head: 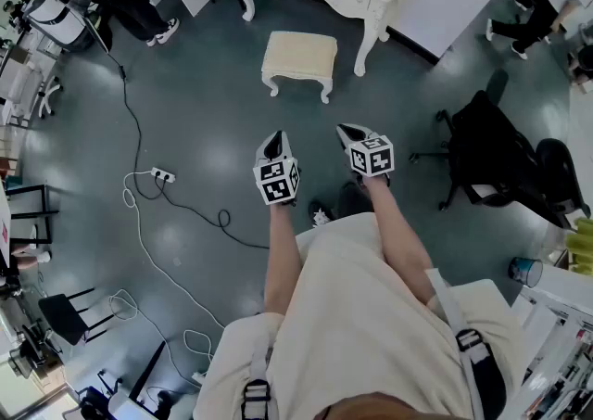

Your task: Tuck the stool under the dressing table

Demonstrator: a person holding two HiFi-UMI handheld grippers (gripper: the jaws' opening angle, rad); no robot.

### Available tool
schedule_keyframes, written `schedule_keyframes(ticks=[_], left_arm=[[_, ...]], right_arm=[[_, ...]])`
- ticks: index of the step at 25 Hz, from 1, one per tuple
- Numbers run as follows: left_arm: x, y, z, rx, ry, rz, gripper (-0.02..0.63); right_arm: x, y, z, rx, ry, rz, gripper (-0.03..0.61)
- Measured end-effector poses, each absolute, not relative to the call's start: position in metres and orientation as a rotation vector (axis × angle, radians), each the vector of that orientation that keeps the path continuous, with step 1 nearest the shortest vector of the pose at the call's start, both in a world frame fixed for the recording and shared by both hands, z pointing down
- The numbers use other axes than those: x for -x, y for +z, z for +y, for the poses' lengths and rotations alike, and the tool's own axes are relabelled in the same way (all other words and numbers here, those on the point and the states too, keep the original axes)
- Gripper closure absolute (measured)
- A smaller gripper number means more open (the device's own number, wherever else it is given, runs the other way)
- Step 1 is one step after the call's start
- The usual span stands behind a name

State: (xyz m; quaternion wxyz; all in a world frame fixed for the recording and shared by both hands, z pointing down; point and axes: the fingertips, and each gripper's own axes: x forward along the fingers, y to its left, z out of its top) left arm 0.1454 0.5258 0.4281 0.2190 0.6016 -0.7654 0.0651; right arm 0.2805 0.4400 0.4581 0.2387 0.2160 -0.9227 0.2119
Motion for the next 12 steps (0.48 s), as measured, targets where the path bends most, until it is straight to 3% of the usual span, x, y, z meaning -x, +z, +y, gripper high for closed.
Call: schedule_keyframes(ticks=[12], left_arm=[[-0.142, 0.418, 0.530, -1.655, 0.142, -2.150, 0.598]], right_arm=[[-0.283, 0.446, 0.442, -0.615, 0.559, -2.541, 0.535]])
